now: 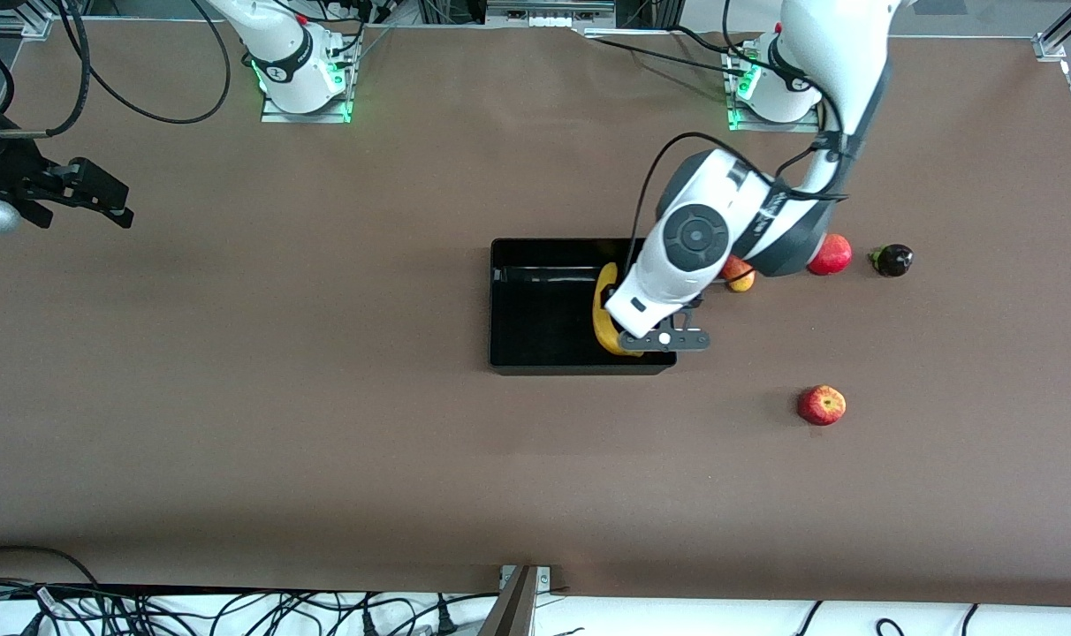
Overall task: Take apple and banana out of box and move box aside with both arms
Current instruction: 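Open the left gripper and move it back over the tray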
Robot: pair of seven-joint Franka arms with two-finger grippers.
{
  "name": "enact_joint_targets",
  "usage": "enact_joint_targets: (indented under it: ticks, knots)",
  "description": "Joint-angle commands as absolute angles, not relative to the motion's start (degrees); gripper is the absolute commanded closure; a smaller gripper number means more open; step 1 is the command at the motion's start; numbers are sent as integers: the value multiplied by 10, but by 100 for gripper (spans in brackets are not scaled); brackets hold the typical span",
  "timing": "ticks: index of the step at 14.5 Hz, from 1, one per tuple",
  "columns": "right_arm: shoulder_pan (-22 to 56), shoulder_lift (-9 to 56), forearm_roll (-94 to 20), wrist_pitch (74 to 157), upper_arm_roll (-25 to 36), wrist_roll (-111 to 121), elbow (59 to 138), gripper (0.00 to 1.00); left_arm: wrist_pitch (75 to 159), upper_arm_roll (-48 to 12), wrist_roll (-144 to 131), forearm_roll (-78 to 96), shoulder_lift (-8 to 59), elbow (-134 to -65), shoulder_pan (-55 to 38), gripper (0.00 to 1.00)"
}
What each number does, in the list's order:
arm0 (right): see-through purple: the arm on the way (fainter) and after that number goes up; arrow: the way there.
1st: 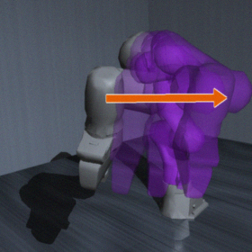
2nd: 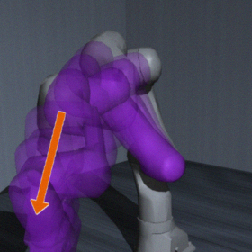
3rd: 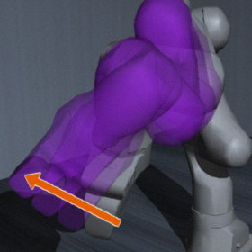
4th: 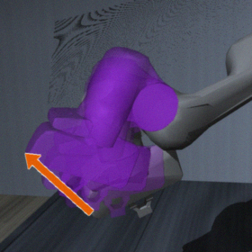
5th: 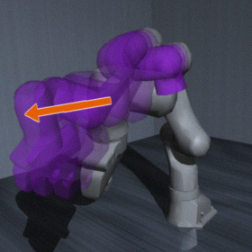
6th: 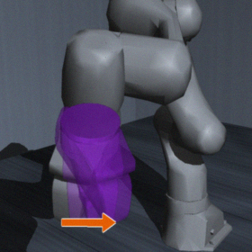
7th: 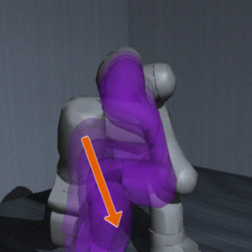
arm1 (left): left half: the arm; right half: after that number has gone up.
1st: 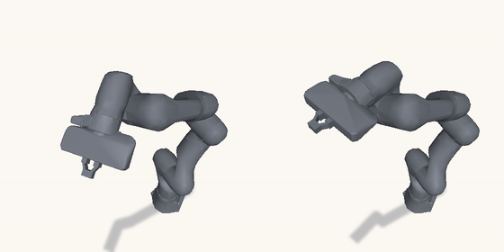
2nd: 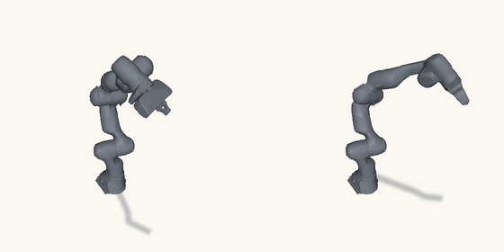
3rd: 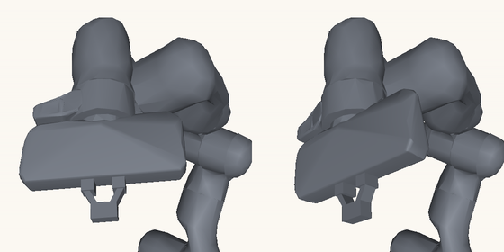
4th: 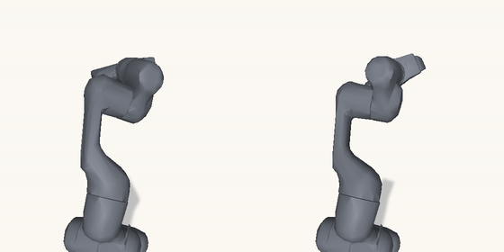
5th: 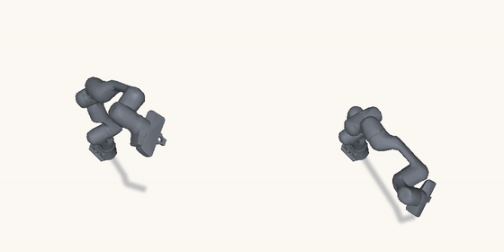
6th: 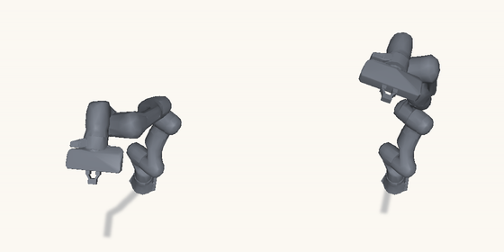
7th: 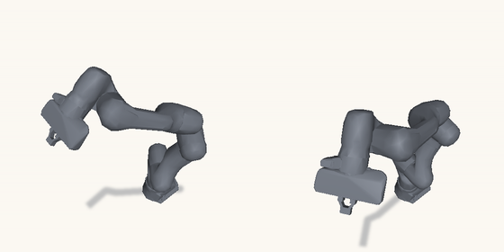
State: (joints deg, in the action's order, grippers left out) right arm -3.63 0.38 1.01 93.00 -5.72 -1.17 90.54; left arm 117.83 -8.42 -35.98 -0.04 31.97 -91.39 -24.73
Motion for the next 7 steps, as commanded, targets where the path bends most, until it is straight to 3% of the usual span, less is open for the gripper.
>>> enact_joint_targets:
  ticks: [1,7]
  knots:
    - [-41,7,11,909,-59,-6,896,0,1223,-82,-402,-1,349,-913,-269,0]
    - [-40,8,11,903,-59,-7,894,0,1296,-83,-464,-13,389,-923,-287,0]
